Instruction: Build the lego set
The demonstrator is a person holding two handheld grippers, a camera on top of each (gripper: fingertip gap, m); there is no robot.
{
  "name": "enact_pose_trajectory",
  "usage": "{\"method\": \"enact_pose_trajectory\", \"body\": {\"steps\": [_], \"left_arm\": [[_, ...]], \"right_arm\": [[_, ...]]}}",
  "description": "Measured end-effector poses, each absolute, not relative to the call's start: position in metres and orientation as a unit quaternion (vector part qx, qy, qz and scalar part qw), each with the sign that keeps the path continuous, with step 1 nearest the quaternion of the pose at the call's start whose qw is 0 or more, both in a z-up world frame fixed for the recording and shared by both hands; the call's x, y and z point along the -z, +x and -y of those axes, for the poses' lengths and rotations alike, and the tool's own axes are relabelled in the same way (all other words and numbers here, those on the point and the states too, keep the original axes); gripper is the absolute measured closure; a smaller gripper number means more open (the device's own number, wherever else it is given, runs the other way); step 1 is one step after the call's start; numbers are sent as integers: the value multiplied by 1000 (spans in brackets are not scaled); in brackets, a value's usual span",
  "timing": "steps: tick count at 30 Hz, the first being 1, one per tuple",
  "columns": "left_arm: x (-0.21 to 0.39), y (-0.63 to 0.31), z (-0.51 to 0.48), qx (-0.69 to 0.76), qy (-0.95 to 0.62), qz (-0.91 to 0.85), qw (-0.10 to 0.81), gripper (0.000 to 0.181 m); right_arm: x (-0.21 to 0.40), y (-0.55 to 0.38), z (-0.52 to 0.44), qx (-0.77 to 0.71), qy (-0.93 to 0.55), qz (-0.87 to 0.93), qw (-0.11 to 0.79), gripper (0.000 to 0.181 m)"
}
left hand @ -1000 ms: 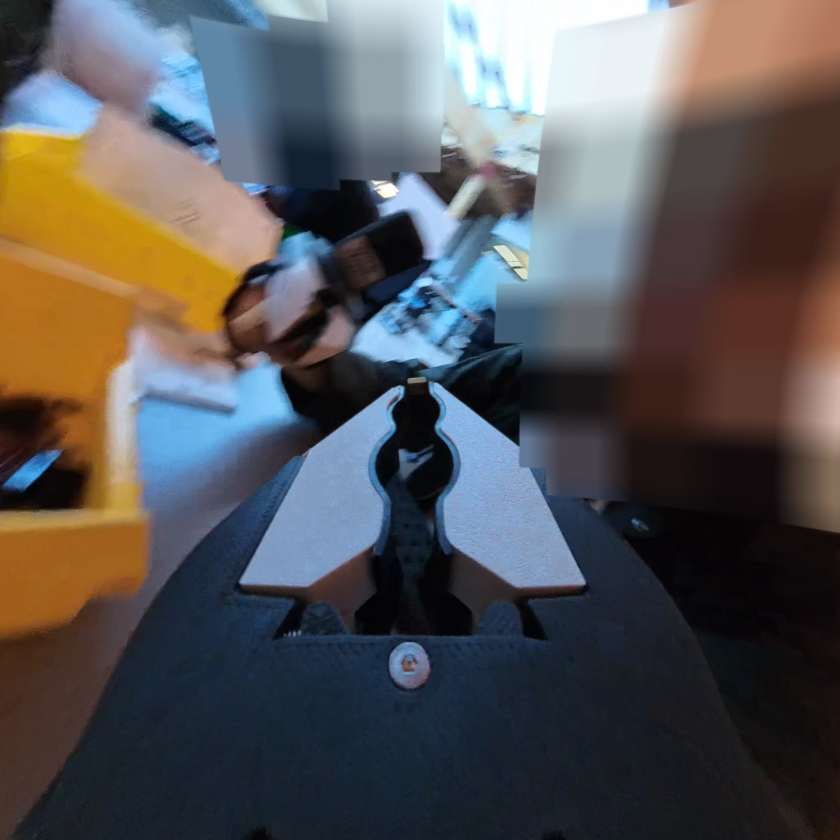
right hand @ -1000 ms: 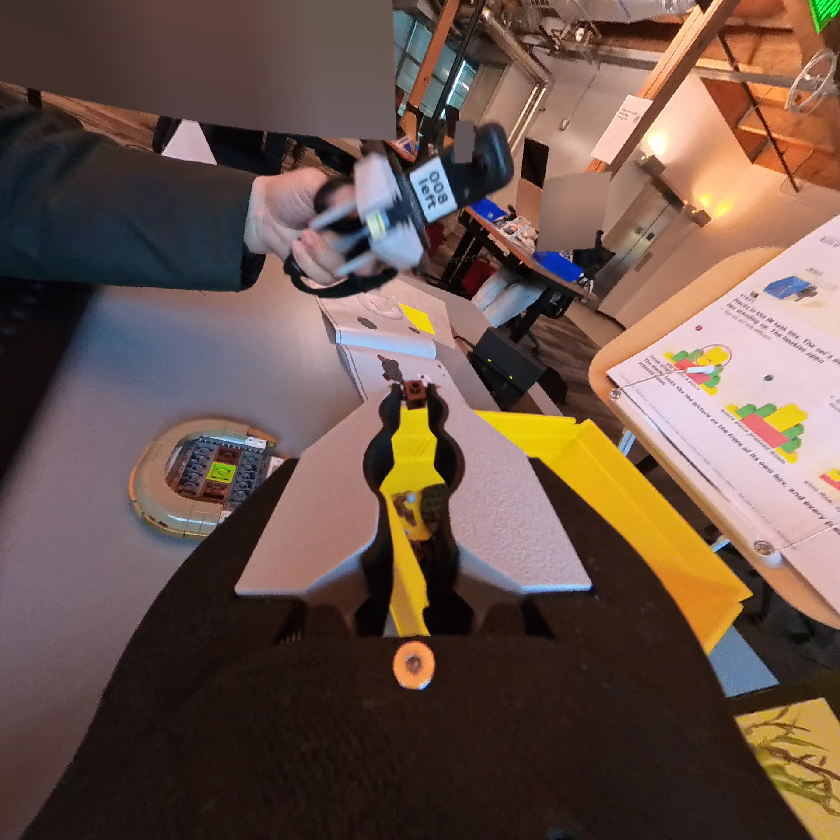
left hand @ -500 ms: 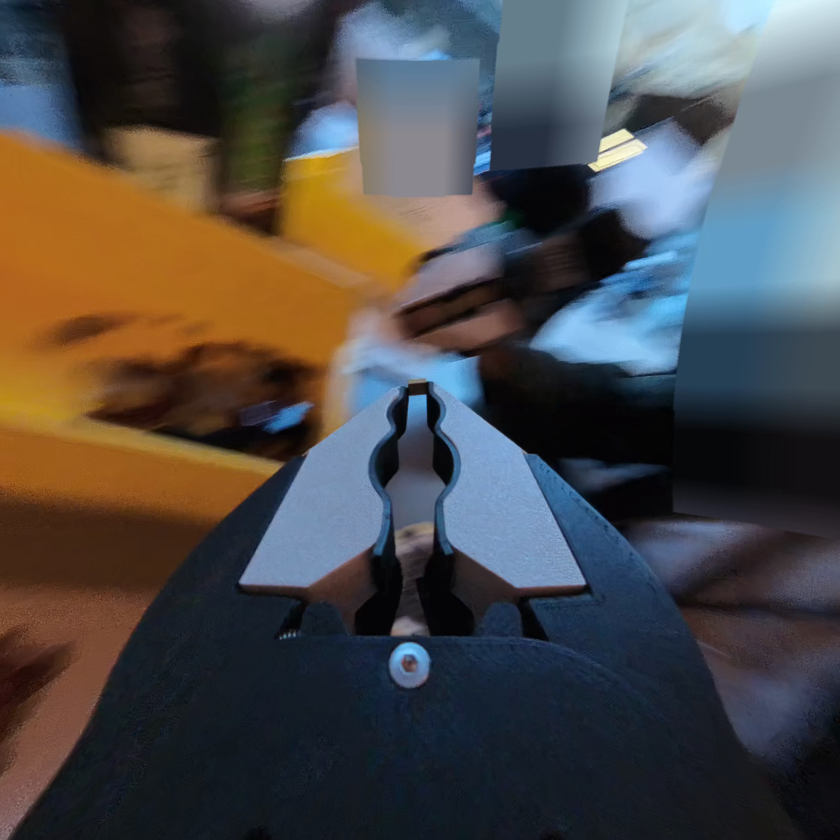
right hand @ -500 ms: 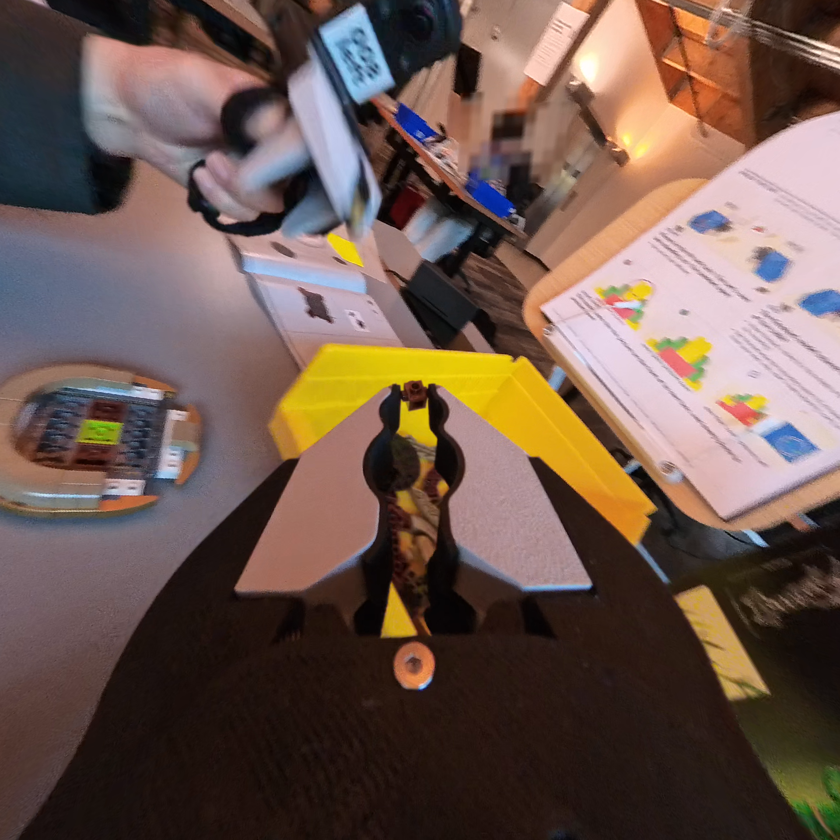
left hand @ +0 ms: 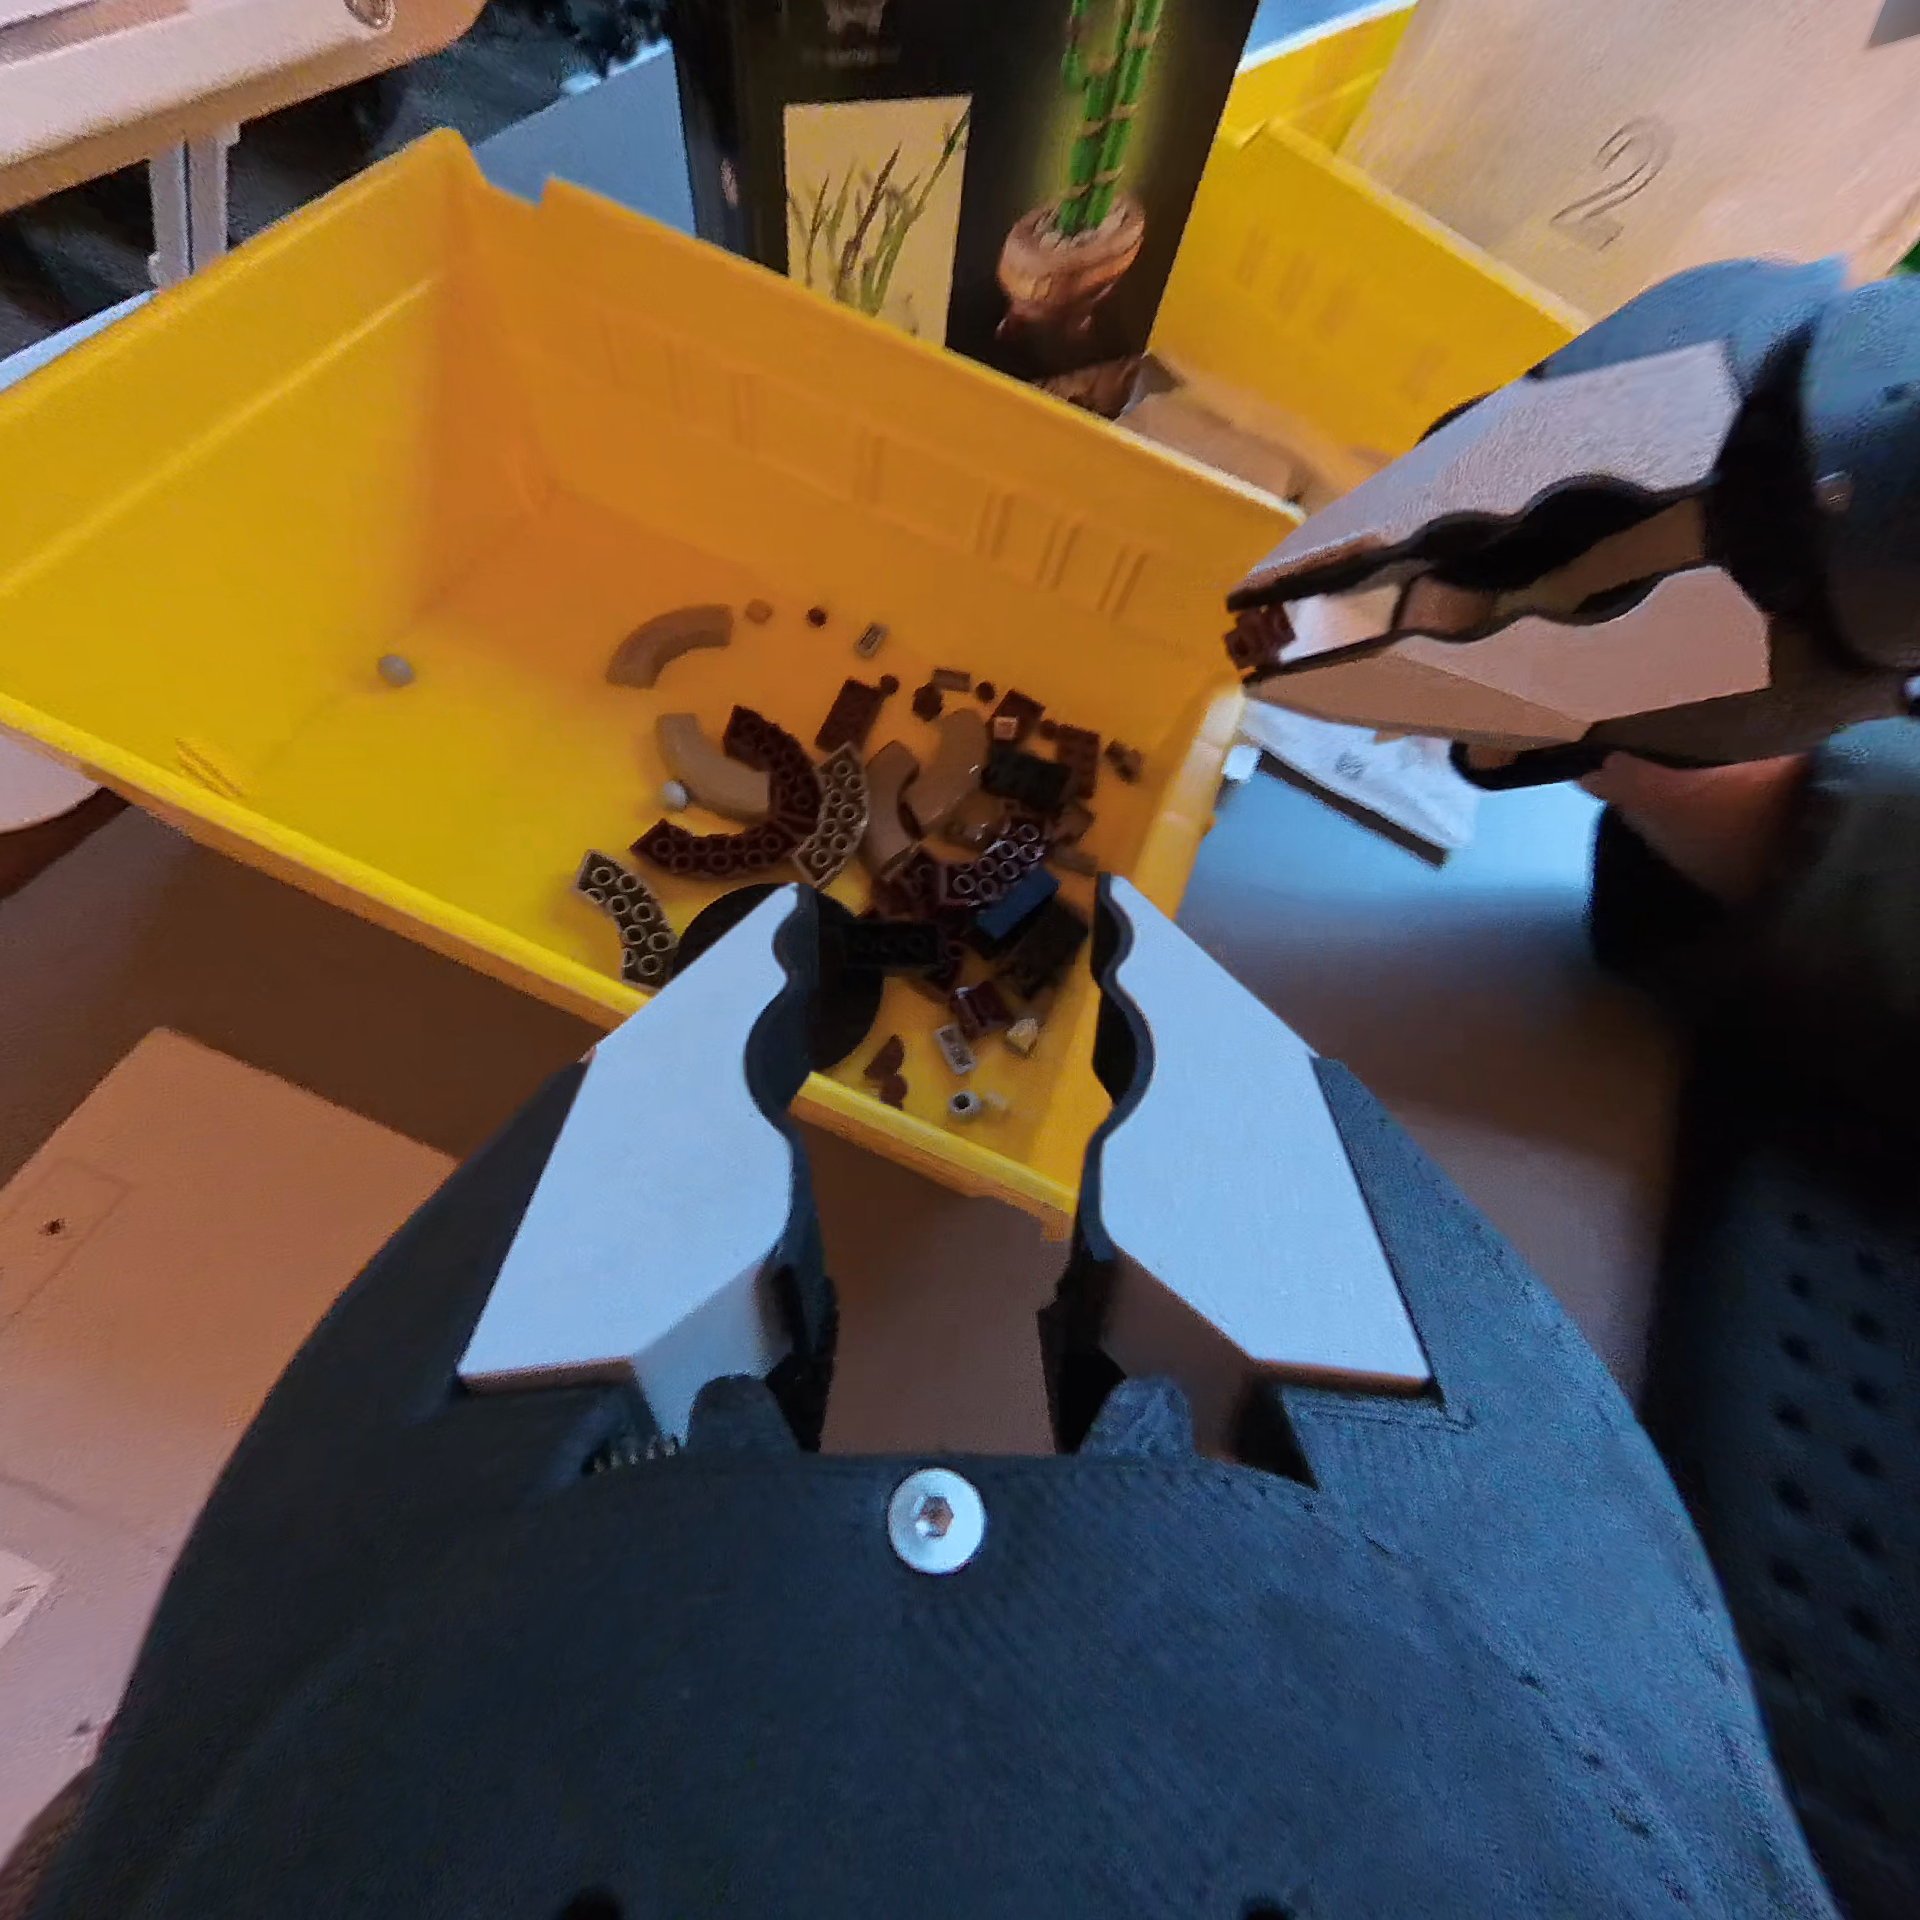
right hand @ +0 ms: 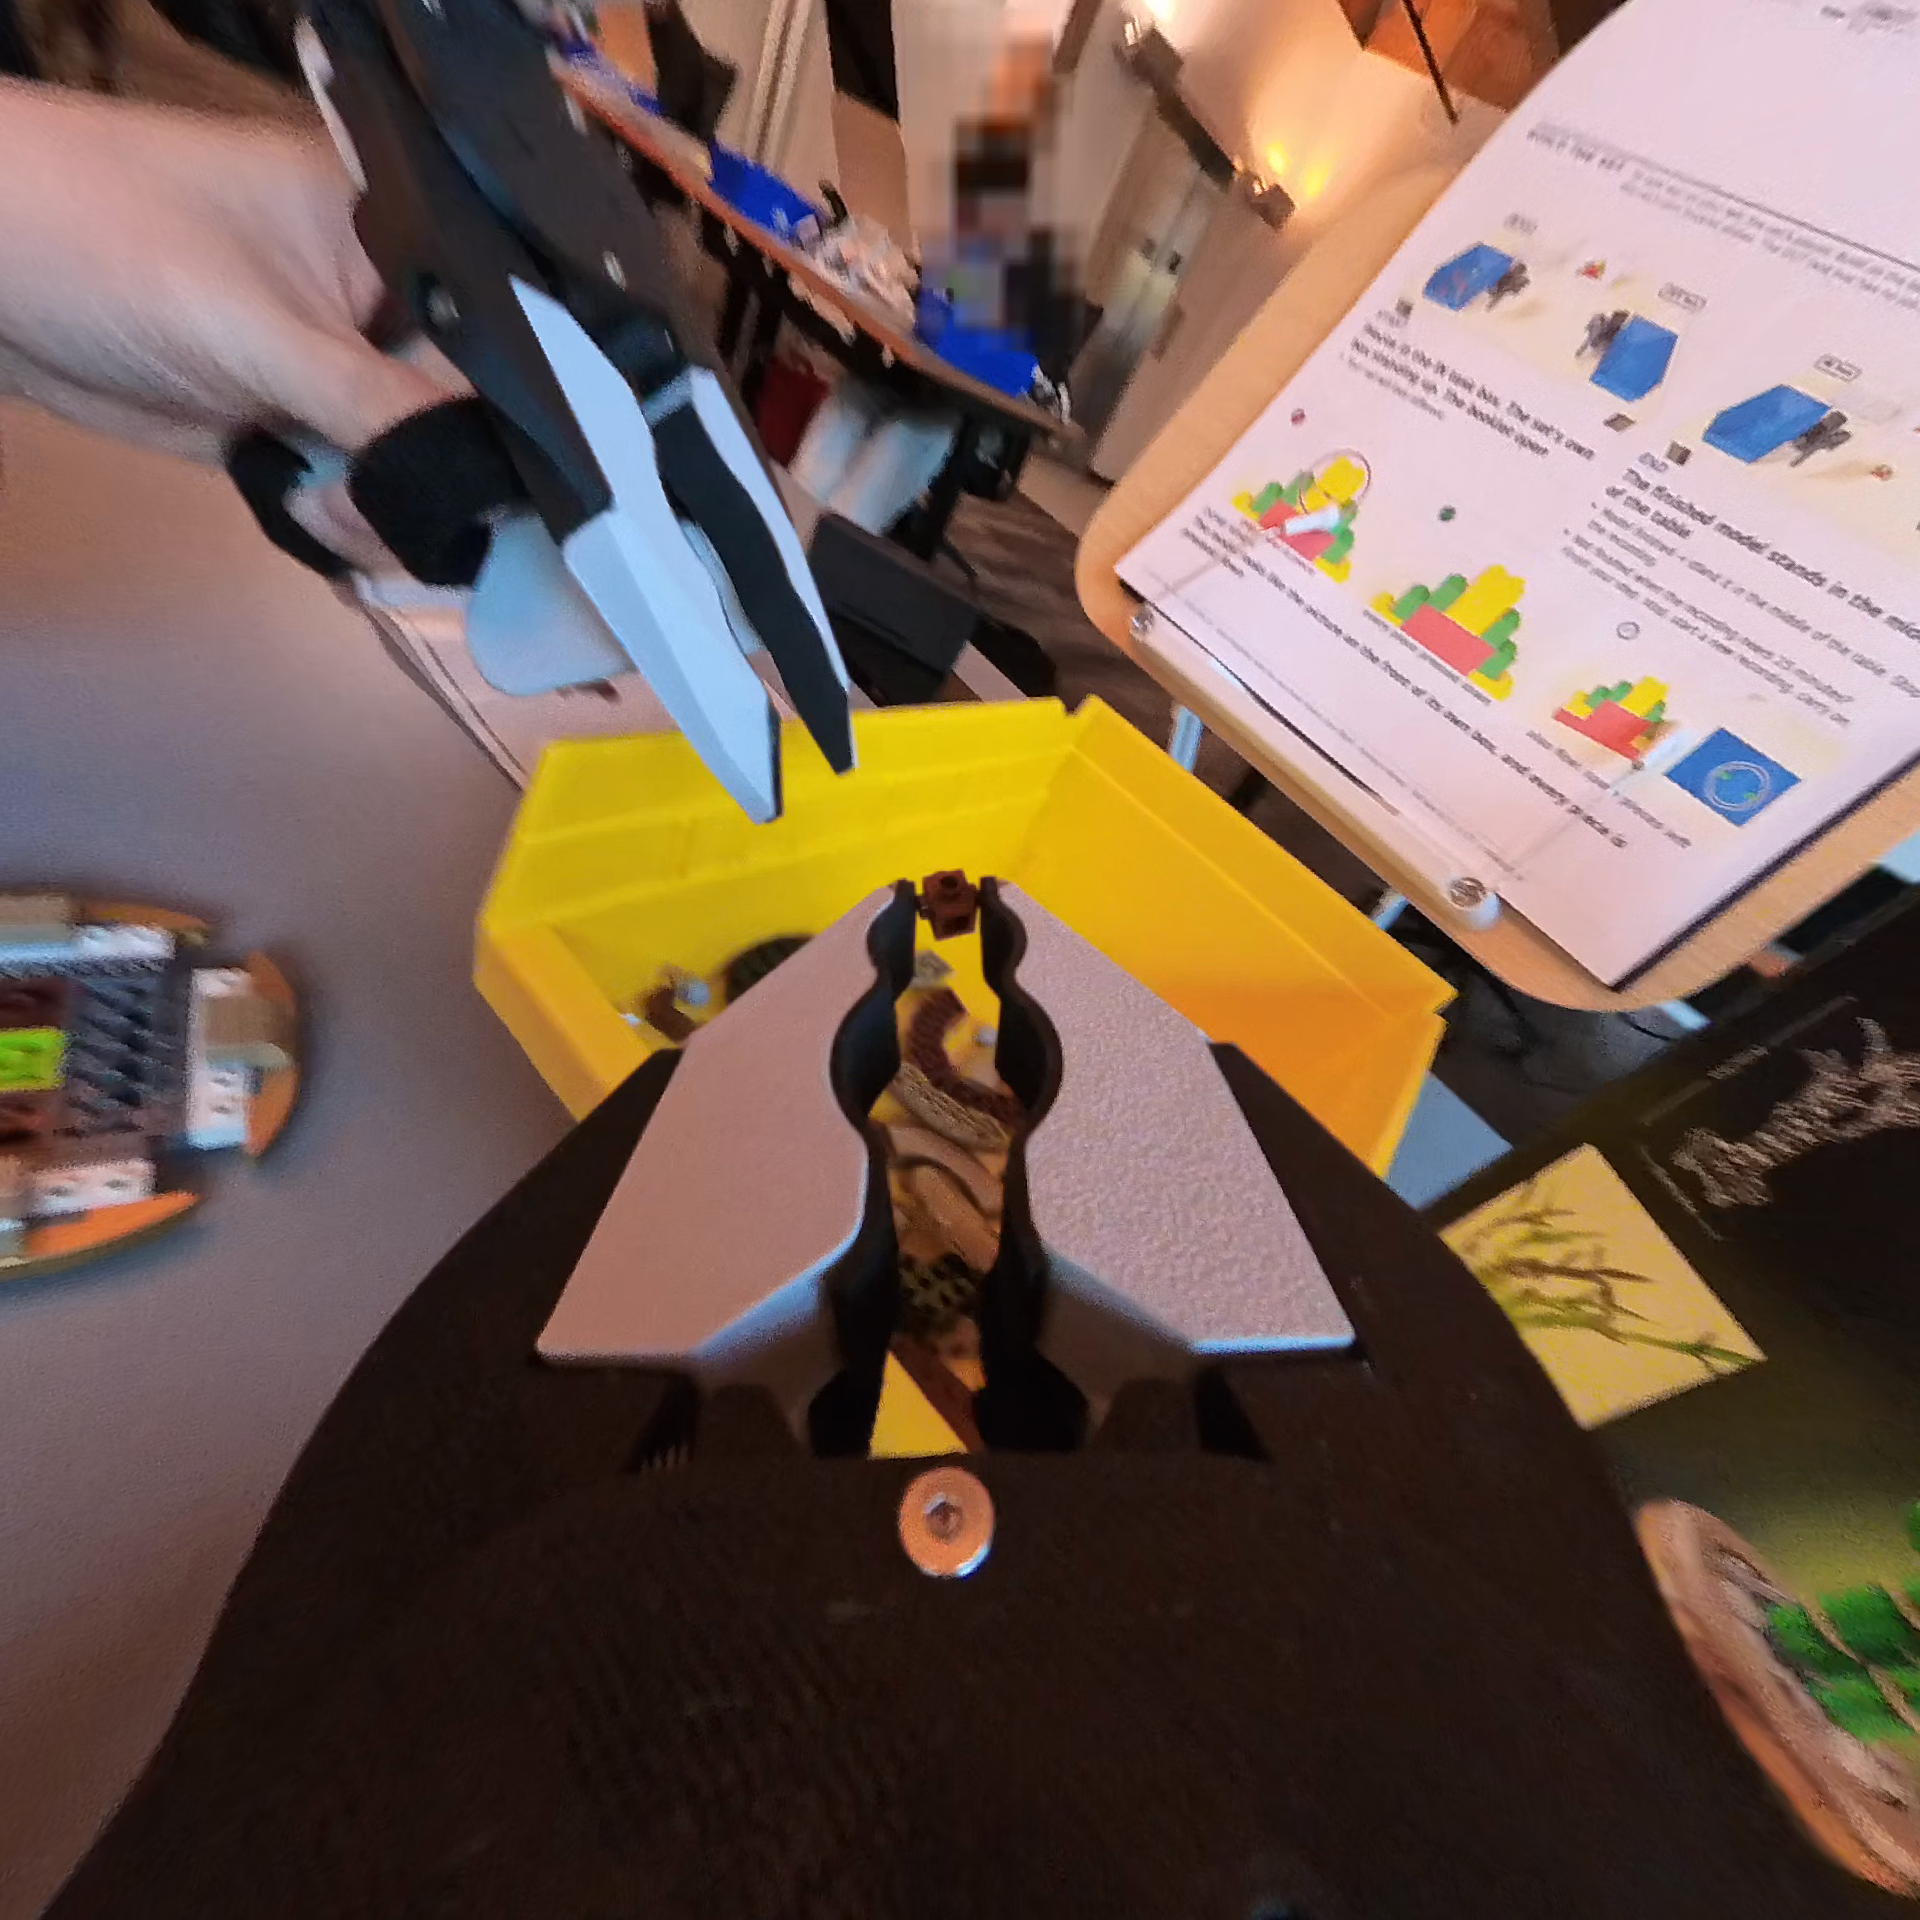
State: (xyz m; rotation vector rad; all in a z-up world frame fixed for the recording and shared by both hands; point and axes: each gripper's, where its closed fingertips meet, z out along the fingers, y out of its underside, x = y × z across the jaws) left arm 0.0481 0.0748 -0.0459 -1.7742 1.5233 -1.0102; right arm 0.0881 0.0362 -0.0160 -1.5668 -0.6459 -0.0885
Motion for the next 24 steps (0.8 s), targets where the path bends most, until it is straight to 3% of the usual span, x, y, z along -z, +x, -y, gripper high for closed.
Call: {"method": "enact_pose_trajectory", "body": {"steps": [6,8,11,15,16,19,24], "left_arm": [[14,37,-51,500,-635,-541,232,129],[-2,31,-42,546,-615,-529,210,130],[-17,15,-34,579,-603,-521,176,131],[-14,-11,-24,570,-602,-540,144,135],[-13,-16,-21,569,-601,-543,144,135],[-2,-26,-22,557,-601,-550,160,137],[60,-48,-25,516,-641,-559,106,138]], "right_arm": [[-48,52,20,-361,-551,264,705,171],[-64,60,31,-430,-509,244,705,172],[-52,69,19,-386,-543,237,707,172],[17,110,-39,-83,-731,185,652,170],[28,114,-44,-43,-753,182,631,157],[49,108,-48,-39,-793,177,582,148],[38,58,-32,-60,-740,300,598,153]]}}
